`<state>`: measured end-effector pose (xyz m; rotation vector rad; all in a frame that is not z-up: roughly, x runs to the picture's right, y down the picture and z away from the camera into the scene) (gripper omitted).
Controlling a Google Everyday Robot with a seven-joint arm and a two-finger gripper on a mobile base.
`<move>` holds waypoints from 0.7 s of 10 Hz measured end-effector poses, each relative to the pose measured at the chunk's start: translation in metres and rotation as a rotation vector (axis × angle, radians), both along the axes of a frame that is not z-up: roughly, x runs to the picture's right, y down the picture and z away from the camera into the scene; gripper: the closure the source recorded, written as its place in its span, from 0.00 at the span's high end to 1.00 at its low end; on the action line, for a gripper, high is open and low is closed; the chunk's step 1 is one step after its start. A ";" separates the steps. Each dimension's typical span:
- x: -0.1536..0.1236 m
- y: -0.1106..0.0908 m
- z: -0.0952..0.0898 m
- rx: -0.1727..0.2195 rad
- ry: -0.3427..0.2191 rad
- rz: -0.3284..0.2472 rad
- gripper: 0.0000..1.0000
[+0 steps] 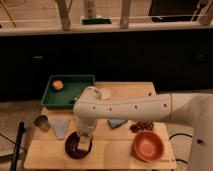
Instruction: Wipe purple bowl with eraser
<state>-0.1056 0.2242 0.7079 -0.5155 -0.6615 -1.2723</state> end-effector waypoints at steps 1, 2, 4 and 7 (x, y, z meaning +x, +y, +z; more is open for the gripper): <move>-0.004 -0.003 0.002 0.001 0.002 -0.021 0.00; -0.011 -0.005 0.003 0.003 -0.002 -0.043 0.00; -0.035 -0.007 0.001 0.010 -0.027 -0.100 0.00; -0.062 0.001 -0.010 0.017 -0.072 -0.184 0.00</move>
